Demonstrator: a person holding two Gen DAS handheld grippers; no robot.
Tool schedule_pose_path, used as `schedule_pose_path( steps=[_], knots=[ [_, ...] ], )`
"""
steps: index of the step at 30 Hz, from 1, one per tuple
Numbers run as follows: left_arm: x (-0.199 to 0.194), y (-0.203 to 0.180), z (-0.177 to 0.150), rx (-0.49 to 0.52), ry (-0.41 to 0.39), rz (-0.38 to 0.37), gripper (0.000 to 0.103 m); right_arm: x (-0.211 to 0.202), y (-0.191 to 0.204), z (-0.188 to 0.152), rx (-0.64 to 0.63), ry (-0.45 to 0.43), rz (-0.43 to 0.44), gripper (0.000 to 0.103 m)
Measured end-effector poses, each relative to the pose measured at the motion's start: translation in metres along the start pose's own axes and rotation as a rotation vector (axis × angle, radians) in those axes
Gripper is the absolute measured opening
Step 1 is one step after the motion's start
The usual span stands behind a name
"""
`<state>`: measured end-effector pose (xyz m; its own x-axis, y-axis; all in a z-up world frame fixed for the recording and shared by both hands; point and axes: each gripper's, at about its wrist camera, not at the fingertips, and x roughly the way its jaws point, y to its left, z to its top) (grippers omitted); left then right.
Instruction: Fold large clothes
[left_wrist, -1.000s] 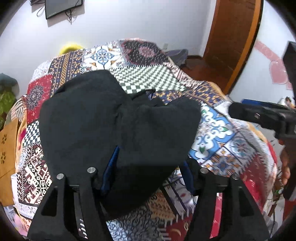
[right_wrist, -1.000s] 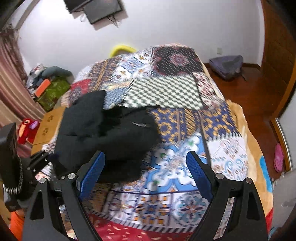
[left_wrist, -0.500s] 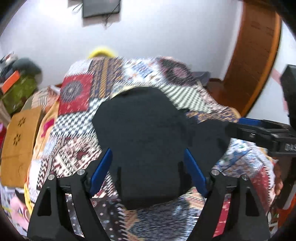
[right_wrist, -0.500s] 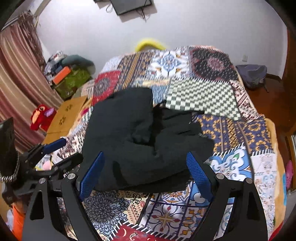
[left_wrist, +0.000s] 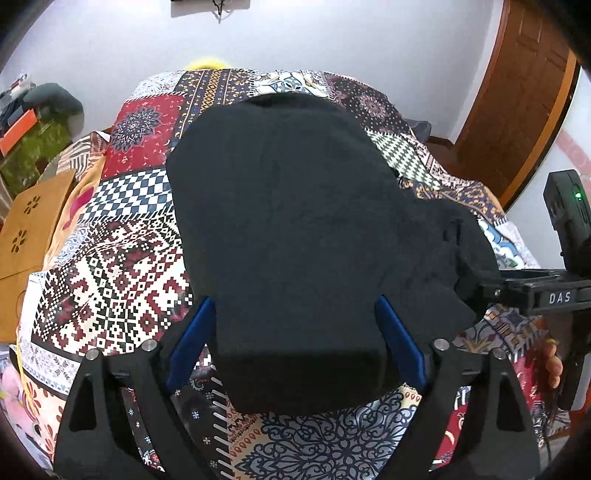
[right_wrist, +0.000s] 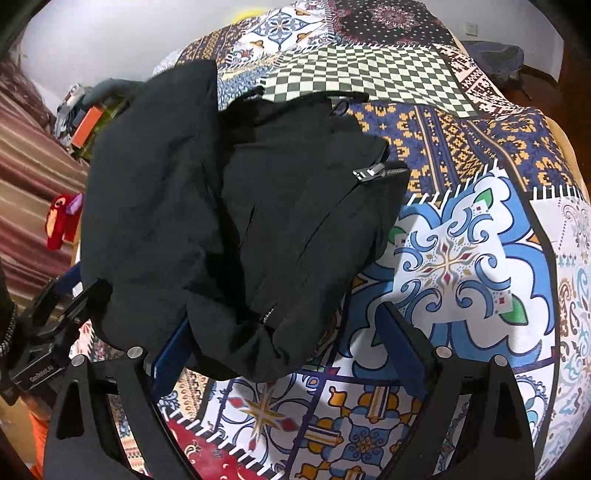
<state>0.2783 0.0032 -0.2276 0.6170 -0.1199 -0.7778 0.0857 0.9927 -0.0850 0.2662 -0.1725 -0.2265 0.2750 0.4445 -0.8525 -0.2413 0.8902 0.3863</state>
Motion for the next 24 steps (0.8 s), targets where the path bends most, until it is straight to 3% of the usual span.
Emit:
schedule_pose_path(
  steps=[7, 15, 20, 24],
  knots=[
    [-0.012, 0.008, 0.009, -0.020, 0.025, -0.021, 0.088, -0.036, 0.012, 0.006, -0.039, -0.069, -0.026, 0.091],
    [-0.043, 0.034, 0.027, -0.053, -0.061, 0.017, 0.088, -0.068, 0.009, 0.028, -0.080, -0.198, -0.084, 0.094],
    [-0.022, 0.066, 0.034, -0.140, 0.010, -0.027, 0.088, -0.049, -0.018, 0.038, 0.021, -0.138, -0.027, 0.094],
    [0.010, 0.083, 0.028, -0.235, 0.094, -0.145, 0.089, -0.014, -0.043, 0.042, 0.132, -0.026, 0.043, 0.094]
  ],
)
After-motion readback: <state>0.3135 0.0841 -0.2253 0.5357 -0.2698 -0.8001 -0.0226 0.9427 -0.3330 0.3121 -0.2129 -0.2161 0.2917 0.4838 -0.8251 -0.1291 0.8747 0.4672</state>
